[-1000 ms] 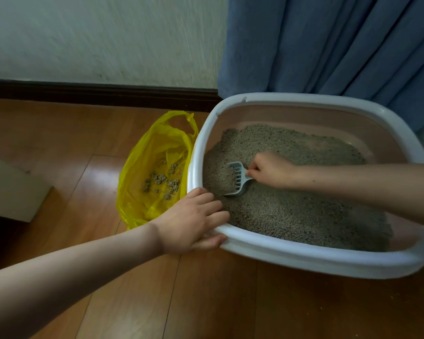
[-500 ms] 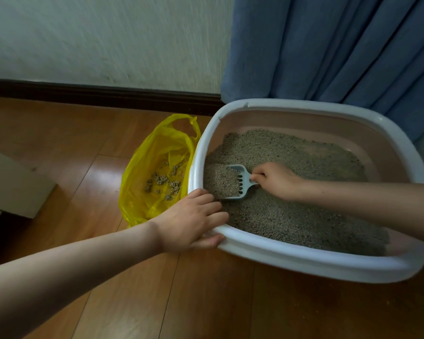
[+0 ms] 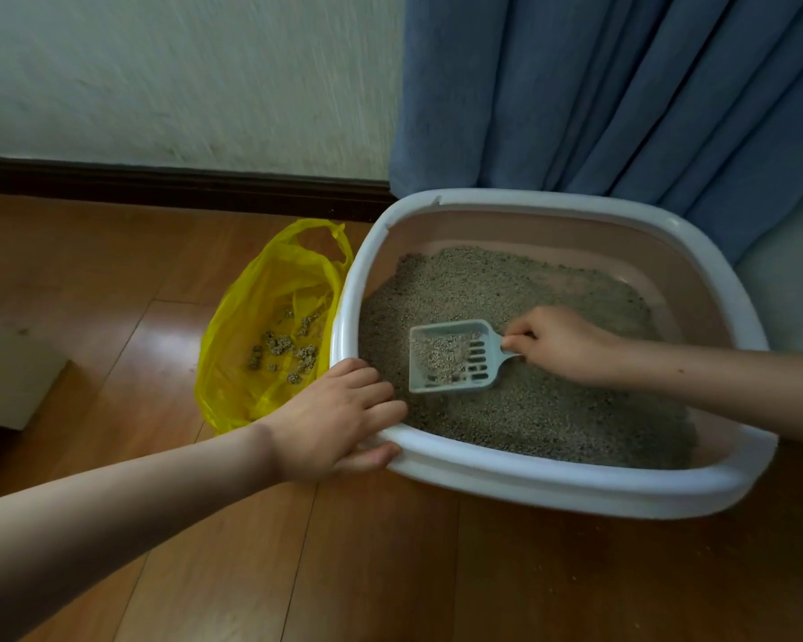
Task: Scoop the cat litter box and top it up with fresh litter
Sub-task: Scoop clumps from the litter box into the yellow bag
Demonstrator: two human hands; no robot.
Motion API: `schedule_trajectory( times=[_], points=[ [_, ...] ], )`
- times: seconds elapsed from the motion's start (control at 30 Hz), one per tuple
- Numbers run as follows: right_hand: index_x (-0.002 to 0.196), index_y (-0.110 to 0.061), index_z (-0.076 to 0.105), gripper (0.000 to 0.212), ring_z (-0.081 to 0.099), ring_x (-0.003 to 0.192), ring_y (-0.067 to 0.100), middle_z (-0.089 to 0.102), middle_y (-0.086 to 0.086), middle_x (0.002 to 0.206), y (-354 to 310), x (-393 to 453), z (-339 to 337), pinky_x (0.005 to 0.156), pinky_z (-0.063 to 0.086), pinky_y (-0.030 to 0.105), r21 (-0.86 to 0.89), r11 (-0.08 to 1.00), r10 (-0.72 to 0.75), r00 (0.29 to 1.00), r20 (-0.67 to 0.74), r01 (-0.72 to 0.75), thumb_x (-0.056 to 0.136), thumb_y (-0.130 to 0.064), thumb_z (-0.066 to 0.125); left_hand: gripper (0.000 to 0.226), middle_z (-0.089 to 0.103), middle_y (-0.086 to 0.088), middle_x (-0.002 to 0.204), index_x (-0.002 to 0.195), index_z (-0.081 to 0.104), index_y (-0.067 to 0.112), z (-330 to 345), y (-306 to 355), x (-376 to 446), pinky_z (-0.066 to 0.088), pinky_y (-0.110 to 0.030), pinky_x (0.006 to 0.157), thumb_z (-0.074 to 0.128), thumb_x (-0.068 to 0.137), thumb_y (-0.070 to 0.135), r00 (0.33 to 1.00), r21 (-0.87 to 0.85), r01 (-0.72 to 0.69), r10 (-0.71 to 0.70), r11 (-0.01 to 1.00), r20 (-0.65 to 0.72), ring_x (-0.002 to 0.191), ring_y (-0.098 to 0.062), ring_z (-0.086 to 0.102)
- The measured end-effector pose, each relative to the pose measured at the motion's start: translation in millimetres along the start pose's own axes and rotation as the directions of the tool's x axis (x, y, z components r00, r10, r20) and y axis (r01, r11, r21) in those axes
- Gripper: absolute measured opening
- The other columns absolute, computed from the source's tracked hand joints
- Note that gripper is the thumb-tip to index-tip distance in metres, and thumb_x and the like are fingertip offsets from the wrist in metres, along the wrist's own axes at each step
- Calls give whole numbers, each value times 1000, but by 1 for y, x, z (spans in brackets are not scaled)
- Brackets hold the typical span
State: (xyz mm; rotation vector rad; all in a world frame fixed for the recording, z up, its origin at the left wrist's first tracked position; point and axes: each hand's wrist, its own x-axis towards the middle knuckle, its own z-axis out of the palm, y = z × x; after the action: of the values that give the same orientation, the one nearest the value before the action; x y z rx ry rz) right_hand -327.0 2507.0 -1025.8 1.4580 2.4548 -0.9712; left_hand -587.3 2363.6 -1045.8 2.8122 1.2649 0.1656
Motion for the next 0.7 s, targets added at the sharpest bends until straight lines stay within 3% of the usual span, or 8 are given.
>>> schedule_trajectory(
  times=[0.13, 0.3, 0.47, 0.6, 0.7],
  points=[
    [91, -14, 68, 24, 42, 48, 12, 64, 12, 72, 5, 3, -15, 42, 33, 21, 77, 996, 46, 994, -102, -38, 99, -27, 49, 29, 53, 0, 85, 95, 56, 19, 0, 0, 0, 36, -35, 88, 45, 97, 46, 1000, 3, -4, 4, 1000, -10, 81, -22, 49],
    [78, -20, 67, 26, 40, 46, 12, 55, -2, 57, -3, -7, -1, 47, 33, 25, -21, 1000, -20, 999, 31, 21, 98, -27, 51, 29, 54, 1, 87, 98, 56, 20, 0, 0, 0, 35, -35, 90, 45, 97, 46, 1000, -2, -9, 9, 1000, -12, 83, -21, 49],
    [80, -19, 67, 26, 44, 47, 13, 64, 7, 66, 4, 1, -4, 47, 35, 27, 46, 999, 21, 998, -54, -19, 98, -27, 51, 29, 53, 0, 86, 96, 54, 19, 0, 0, 0, 34, -34, 91, 44, 97, 46, 1000, 2, -13, 13, 1000, -26, 82, -21, 48],
    [68, -26, 62, 30, 43, 46, 13, 56, -2, 54, 3, 2, -1, 48, 35, 27, -8, 1000, -9, 1000, 7, 9, 97, -26, 53, 29, 53, 0, 87, 96, 55, 19, 0, 0, 0, 34, -34, 91, 43, 97, 46, 1000, 0, -16, 16, 1000, -24, 82, -21, 48],
    [64, -24, 62, 33, 44, 44, 11, 58, -4, 53, 1, 4, -1, 49, 37, 25, 78, 997, 16, 1000, 15, -17, 96, -27, 55, 30, 54, 0, 87, 97, 56, 20, 0, 0, 0, 34, -34, 91, 42, 97, 46, 1000, 2, -6, 6, 1000, -22, 82, -21, 49]
  ],
)
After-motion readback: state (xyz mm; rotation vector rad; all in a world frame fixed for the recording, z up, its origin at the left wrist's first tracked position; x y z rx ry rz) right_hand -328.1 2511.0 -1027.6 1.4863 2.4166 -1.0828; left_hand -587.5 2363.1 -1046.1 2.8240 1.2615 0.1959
